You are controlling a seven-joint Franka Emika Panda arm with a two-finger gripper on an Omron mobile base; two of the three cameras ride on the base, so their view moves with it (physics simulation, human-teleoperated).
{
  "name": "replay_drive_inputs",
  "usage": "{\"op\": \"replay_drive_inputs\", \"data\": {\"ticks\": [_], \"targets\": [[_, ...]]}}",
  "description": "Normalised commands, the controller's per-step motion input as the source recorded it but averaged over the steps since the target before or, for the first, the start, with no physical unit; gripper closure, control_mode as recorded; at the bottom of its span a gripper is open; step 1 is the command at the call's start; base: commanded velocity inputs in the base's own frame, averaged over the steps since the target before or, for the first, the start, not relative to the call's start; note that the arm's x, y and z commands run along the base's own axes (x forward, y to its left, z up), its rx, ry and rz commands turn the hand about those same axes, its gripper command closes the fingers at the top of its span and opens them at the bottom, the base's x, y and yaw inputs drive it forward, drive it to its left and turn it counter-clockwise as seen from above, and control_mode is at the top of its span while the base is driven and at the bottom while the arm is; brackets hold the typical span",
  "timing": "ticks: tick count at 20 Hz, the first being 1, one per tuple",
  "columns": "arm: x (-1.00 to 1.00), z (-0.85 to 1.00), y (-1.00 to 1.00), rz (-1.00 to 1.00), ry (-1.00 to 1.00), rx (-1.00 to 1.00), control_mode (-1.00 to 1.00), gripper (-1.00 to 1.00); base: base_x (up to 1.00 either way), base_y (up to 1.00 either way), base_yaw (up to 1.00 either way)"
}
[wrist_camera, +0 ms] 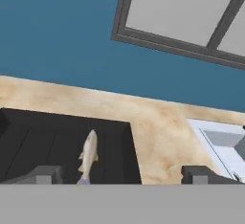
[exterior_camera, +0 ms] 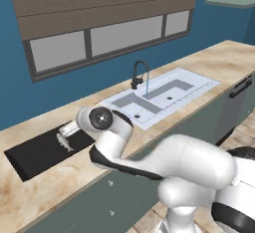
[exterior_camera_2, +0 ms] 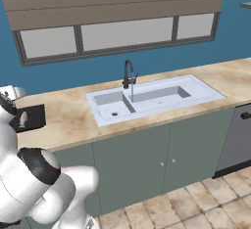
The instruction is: Take the fish out of the fridge, briefly rinse it in the sink, and place it on the tray next to the sink.
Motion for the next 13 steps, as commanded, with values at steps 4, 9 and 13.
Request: {"op": "replay_drive_inputs", "data": {"ticks": [4, 9, 13], "targets": [[-1.0, 0.77, -0.96, 0.0, -0.38, 0.22, -1.0, -1.0, 0.0, 0.0, 0.0], [-1.0, 0.69, -0.96, 0.04, -0.42, 0.17, -1.0, -1.0, 0.0, 0.0, 0.0], [-1.0, 0.83, -1.0, 0.1, -0.45, 0.13, -1.0, -1.0, 0.0, 0.0, 0.0]]}}
